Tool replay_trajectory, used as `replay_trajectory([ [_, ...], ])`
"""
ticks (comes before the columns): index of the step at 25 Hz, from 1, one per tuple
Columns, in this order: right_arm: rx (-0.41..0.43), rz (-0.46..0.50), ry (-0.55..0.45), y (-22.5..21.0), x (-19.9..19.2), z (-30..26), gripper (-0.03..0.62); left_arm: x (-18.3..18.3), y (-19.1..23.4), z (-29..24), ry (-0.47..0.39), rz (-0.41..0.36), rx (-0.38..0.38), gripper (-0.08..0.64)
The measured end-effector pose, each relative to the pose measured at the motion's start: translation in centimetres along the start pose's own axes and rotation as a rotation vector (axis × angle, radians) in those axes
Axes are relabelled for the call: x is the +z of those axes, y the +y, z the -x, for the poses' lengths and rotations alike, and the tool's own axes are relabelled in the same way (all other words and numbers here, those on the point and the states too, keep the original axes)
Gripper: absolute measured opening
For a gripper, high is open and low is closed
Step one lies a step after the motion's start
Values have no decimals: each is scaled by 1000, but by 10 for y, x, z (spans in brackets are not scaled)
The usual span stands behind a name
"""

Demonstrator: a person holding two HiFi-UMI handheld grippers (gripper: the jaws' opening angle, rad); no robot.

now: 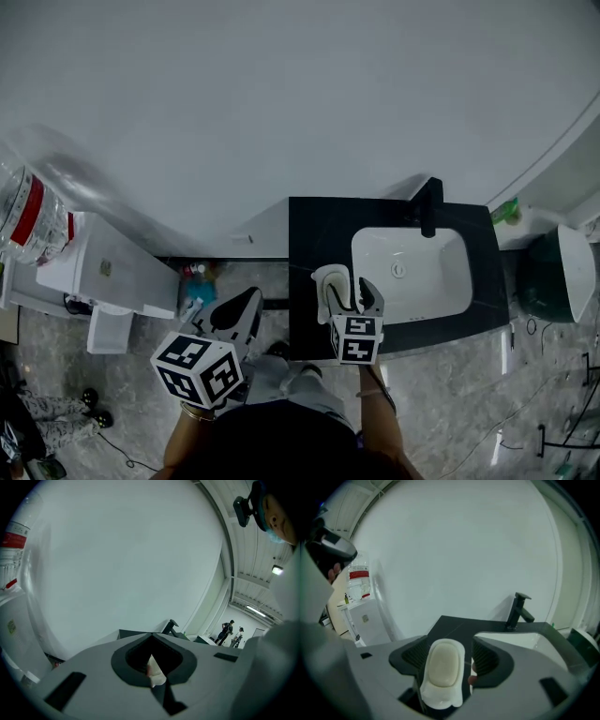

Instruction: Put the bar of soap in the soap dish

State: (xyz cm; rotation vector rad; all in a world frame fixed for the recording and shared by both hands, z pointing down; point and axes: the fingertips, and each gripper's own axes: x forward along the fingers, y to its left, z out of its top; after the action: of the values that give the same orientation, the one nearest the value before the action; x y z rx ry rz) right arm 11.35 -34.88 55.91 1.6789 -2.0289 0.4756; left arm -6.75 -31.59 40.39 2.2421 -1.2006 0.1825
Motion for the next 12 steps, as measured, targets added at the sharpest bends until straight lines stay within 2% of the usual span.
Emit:
replay_trajectory([
  [5, -56, -76, -108, -27, 38, 54, 294, 1, -23, -15, 13, -30, -73, -2],
  [12, -158, -93, -204, -55, 65, 129, 157, -1, -51, -30, 36, -71, -143, -2],
])
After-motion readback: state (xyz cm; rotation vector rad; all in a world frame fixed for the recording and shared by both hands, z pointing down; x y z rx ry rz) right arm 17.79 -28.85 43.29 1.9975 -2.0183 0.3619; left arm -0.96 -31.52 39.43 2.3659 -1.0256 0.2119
